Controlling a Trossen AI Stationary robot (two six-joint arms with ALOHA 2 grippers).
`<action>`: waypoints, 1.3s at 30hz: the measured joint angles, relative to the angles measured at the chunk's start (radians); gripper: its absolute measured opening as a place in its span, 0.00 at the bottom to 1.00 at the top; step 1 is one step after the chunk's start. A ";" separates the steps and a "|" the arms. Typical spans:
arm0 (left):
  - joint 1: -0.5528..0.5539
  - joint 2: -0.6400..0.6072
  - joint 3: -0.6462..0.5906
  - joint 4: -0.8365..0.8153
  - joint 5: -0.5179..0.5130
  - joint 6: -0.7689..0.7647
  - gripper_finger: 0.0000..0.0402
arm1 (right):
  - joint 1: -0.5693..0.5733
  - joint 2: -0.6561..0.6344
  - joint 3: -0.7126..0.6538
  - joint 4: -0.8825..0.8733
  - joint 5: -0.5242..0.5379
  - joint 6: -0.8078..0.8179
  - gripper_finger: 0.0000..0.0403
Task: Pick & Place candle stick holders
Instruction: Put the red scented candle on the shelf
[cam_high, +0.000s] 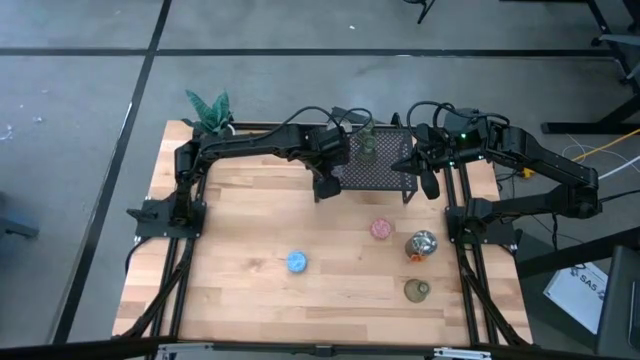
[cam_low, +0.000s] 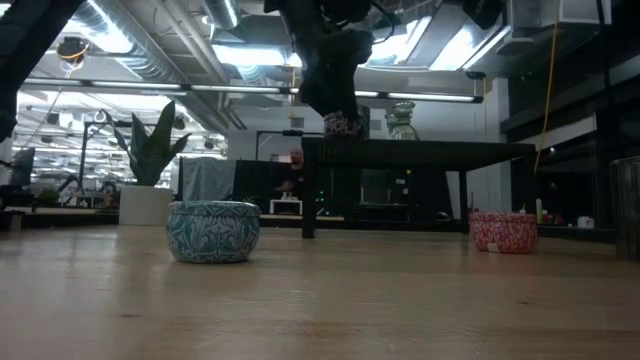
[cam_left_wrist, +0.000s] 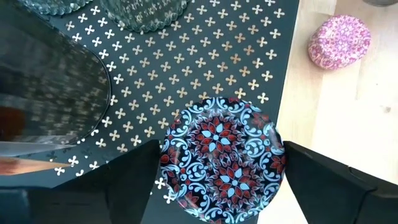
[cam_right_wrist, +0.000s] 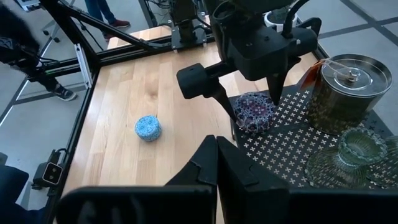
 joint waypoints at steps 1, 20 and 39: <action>0.000 -0.002 0.000 -0.001 0.000 -0.001 0.84 | 0.000 0.000 0.000 0.000 0.000 0.000 0.00; -0.003 -0.010 0.193 -0.225 -0.056 0.054 0.80 | 0.000 0.000 0.000 0.001 0.001 0.000 0.00; 0.025 -0.010 0.203 -0.380 -0.046 0.085 0.33 | 0.000 0.000 0.000 0.001 0.038 0.000 0.00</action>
